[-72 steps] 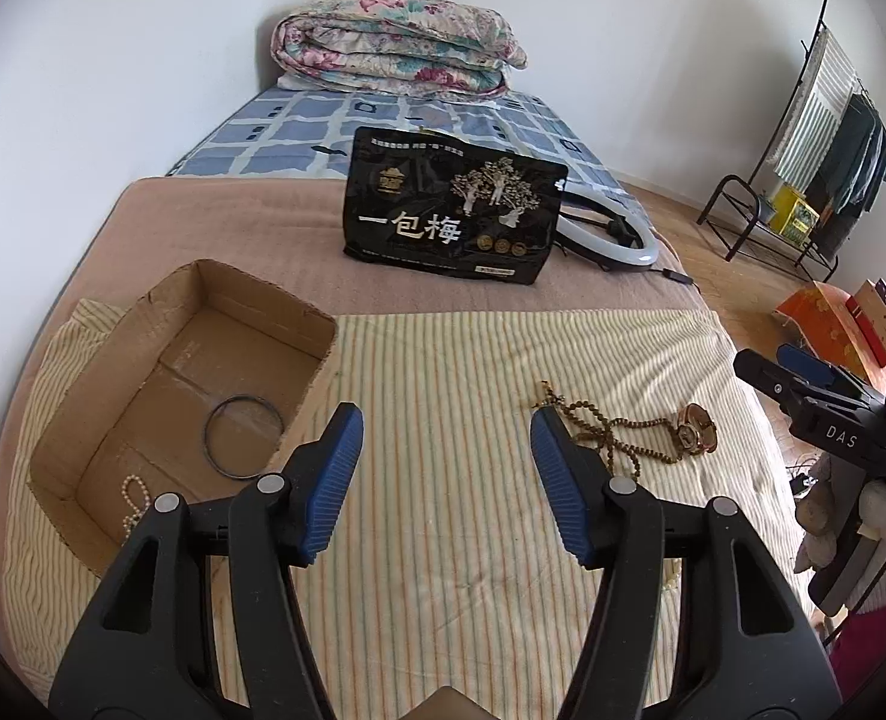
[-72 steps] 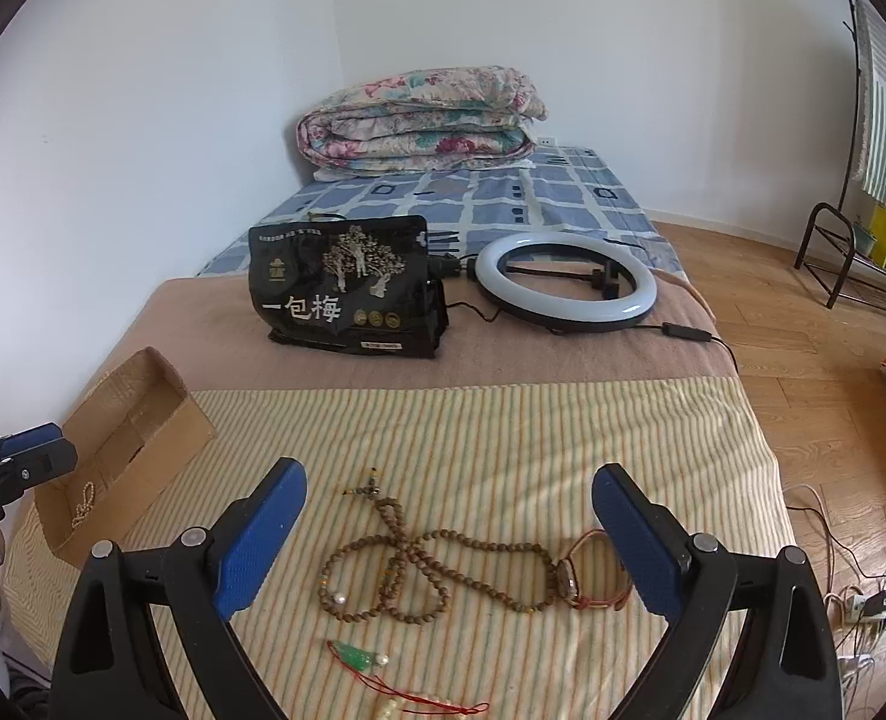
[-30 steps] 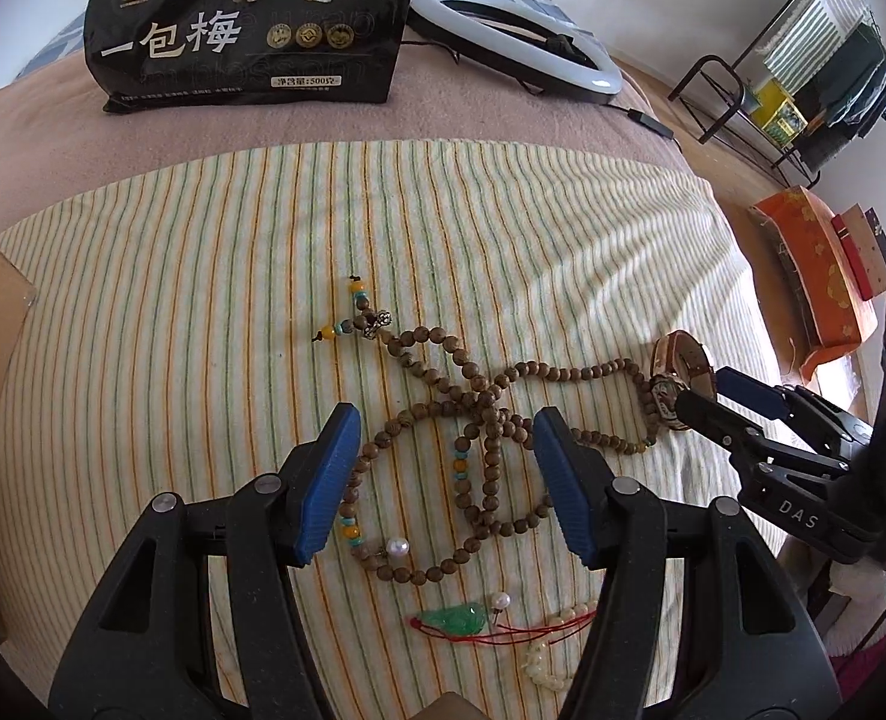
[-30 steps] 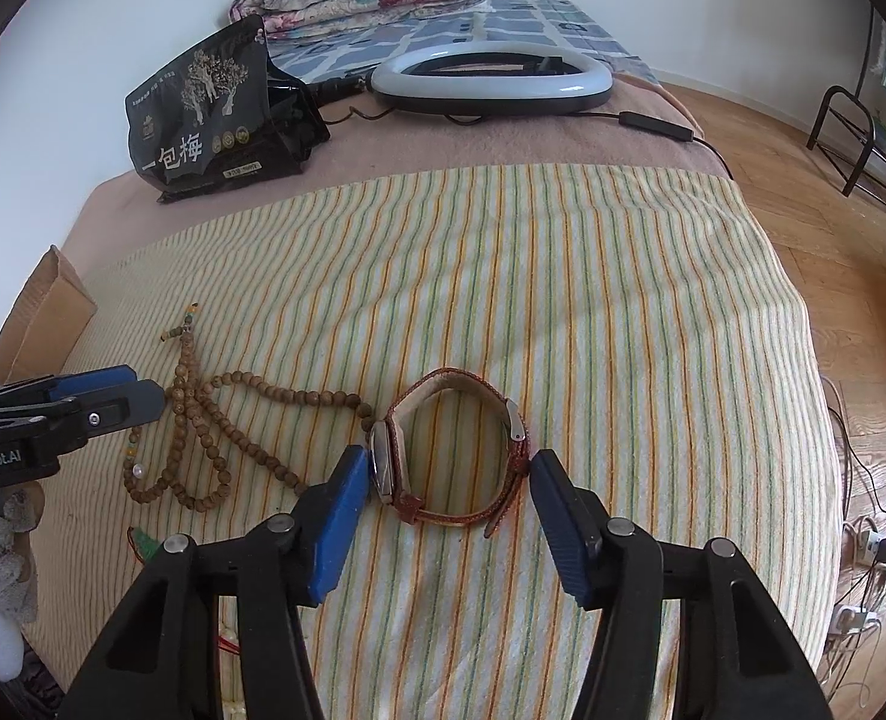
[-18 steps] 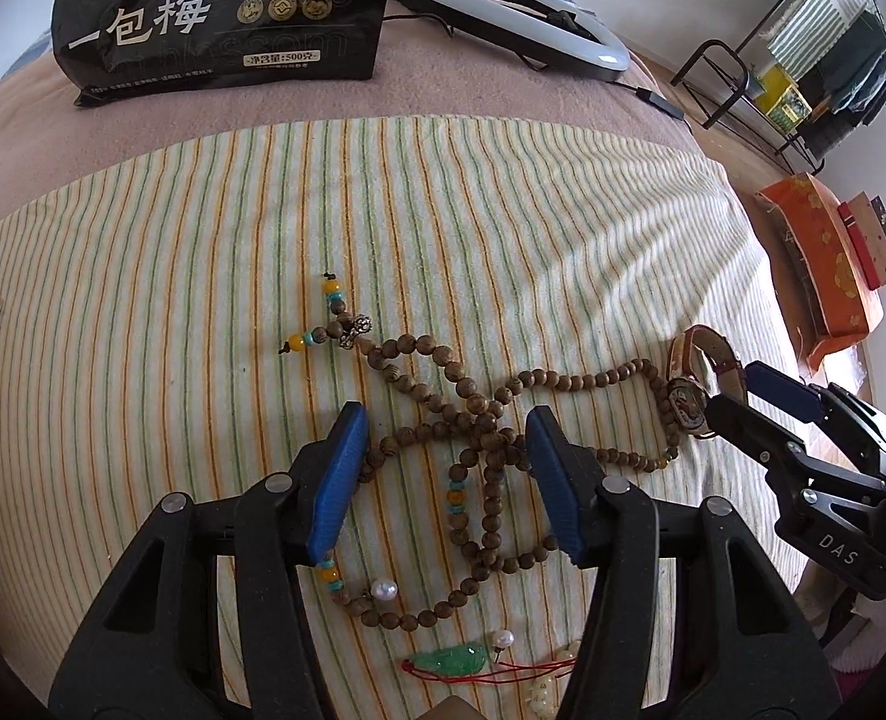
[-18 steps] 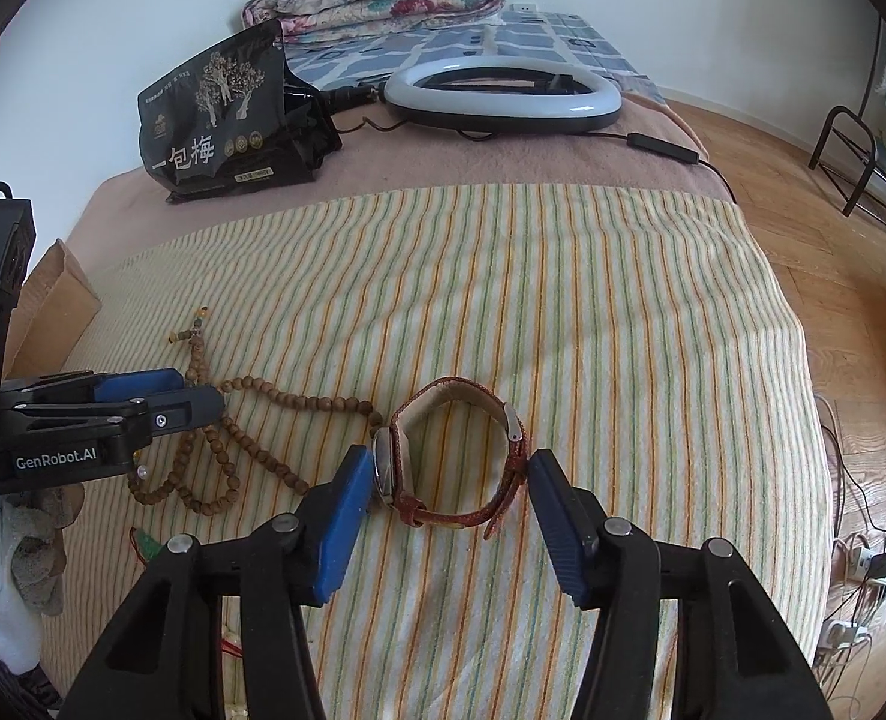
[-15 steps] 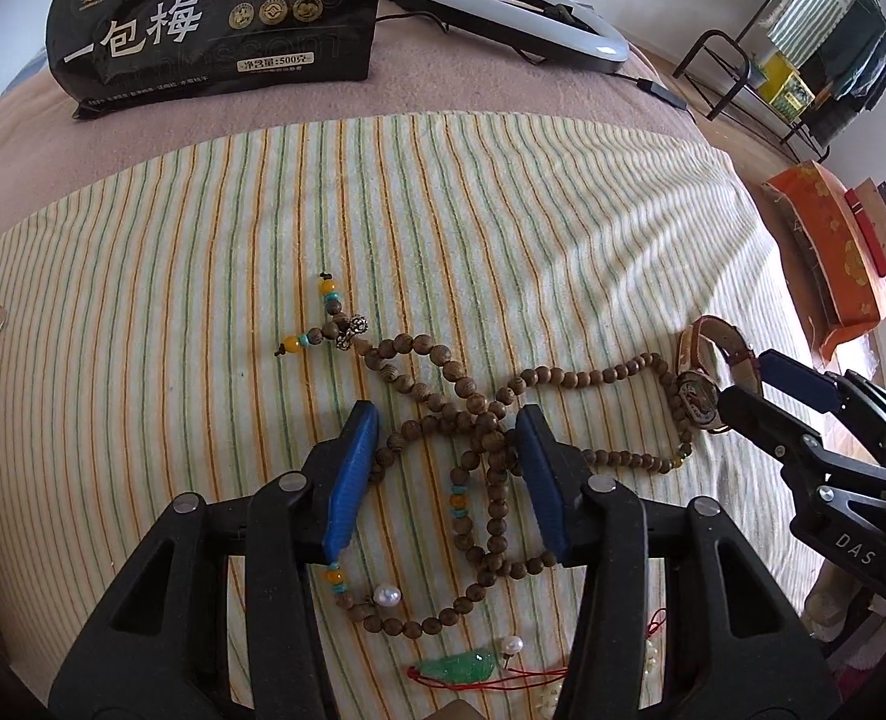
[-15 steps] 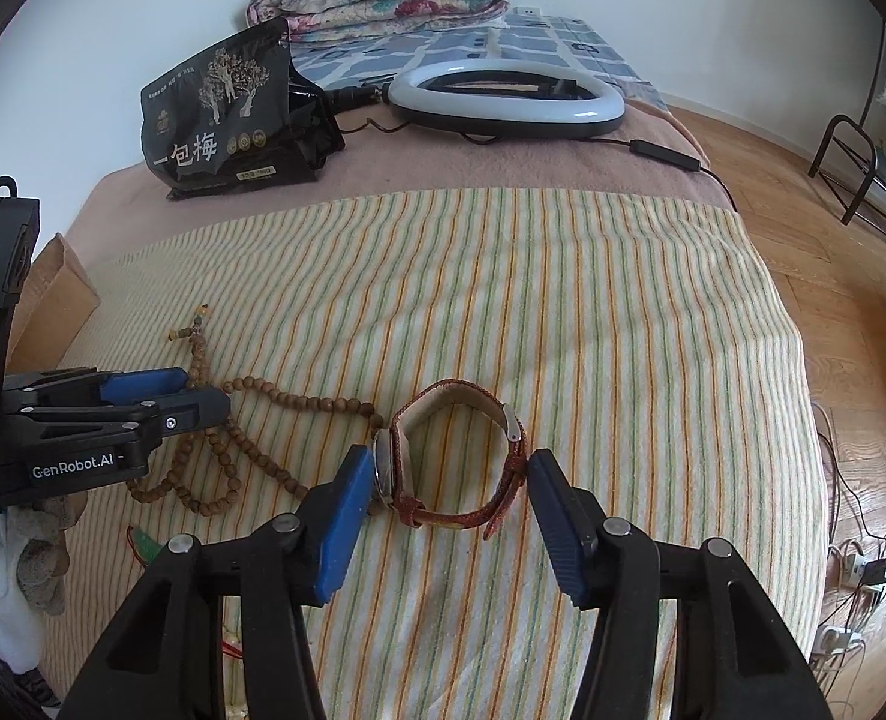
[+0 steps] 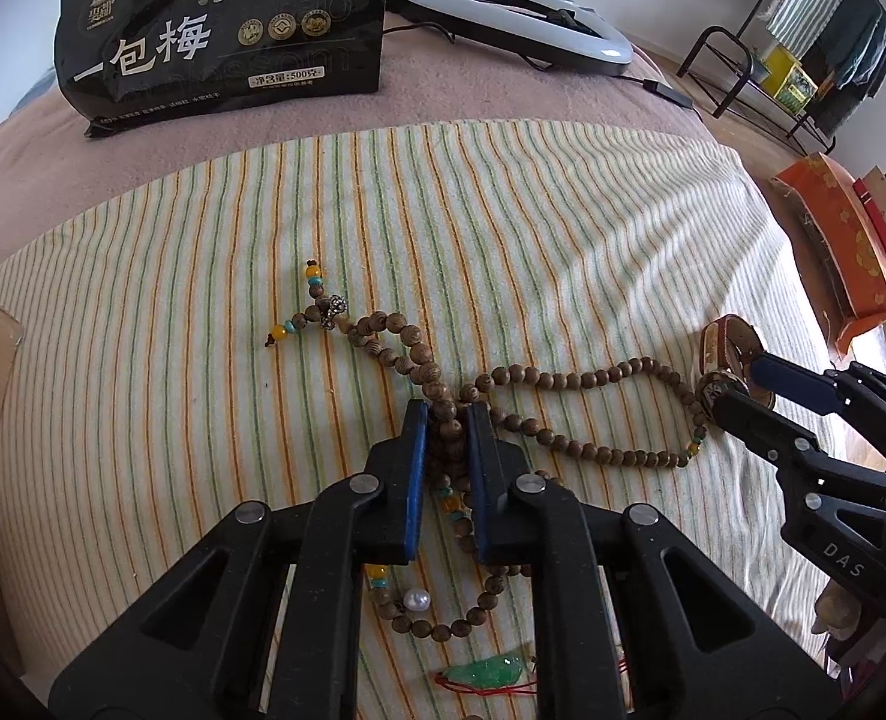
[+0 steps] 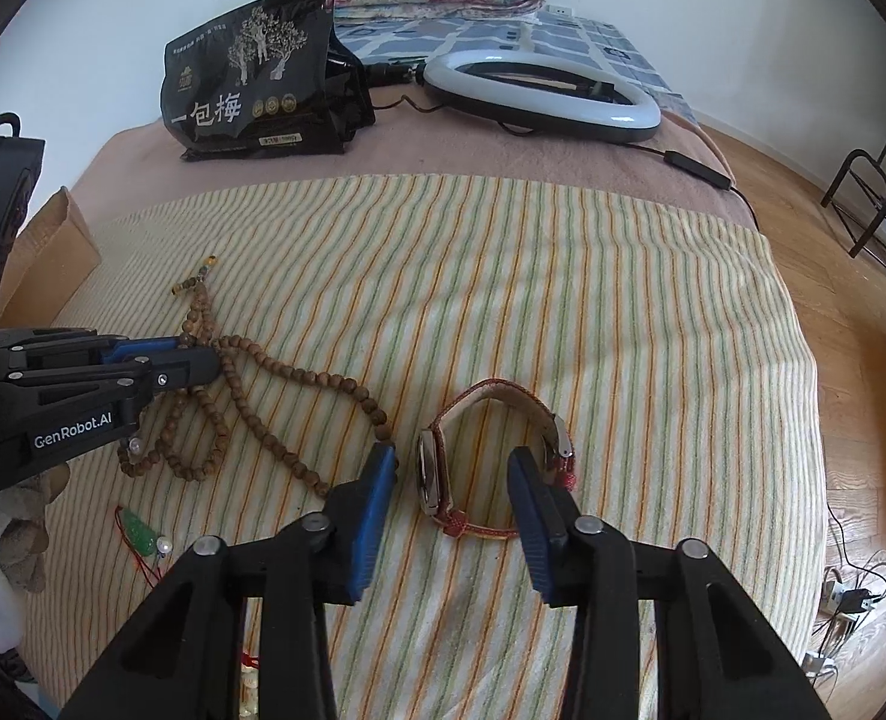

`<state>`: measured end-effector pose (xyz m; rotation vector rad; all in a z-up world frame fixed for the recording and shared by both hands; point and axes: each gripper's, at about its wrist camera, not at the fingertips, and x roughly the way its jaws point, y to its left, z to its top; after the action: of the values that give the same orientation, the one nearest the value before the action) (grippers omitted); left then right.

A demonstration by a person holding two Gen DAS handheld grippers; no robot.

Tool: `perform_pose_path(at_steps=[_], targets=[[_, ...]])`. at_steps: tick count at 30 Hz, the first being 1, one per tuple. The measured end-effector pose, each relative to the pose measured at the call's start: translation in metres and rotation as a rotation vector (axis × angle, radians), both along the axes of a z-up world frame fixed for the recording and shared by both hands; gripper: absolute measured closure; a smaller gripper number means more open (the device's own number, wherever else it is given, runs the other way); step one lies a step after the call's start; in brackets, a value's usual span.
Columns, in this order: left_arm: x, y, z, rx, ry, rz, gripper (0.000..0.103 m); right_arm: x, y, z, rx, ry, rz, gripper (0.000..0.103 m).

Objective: Organize jewelry
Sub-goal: 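Grasp the wooden bead mala with the left tool while the right tool grasps the leather watch, then lift the mala and watch and carry both over the cardboard box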

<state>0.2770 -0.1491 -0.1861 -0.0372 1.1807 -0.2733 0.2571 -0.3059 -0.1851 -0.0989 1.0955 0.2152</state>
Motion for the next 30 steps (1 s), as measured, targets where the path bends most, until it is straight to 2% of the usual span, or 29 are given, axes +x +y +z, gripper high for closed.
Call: perform_pose_path(at_steps=[2, 4, 7, 13, 14, 25, 30], targets=[[-0.001, 0.004, 0.001, -0.008, 0.002, 0.005, 0.092, 0.001, 0.003, -0.005, -0.001, 0.009, 0.010, 0.069], [-0.001, 0.008, 0.004, -0.018, 0.001, 0.013, 0.092, 0.001, 0.006, -0.008, 0.007, 0.019, 0.020, 0.083], [-0.001, 0.014, 0.012, -0.037, -0.010, 0.027, 0.093, -0.002, 0.006, -0.007, 0.011, 0.007, 0.015, 0.093], [-0.004, 0.024, 0.033, -0.069, -0.046, 0.042, 0.094, -0.007, 0.003, 0.002, 0.008, -0.019, 0.003, 0.093], [-0.005, 0.026, 0.037, -0.075, -0.051, 0.045, 0.099, -0.007, 0.002, 0.004, 0.010, -0.027, -0.001, 0.093], [-0.017, 0.052, 0.079, -0.146, -0.117, 0.066, 0.099, -0.023, 0.008, 0.042, 0.025, -0.114, -0.003, 0.093], [-0.024, 0.067, 0.108, -0.193, -0.175, 0.084, 0.099, -0.030, 0.013, 0.059, 0.033, -0.151, 0.001, 0.093]])
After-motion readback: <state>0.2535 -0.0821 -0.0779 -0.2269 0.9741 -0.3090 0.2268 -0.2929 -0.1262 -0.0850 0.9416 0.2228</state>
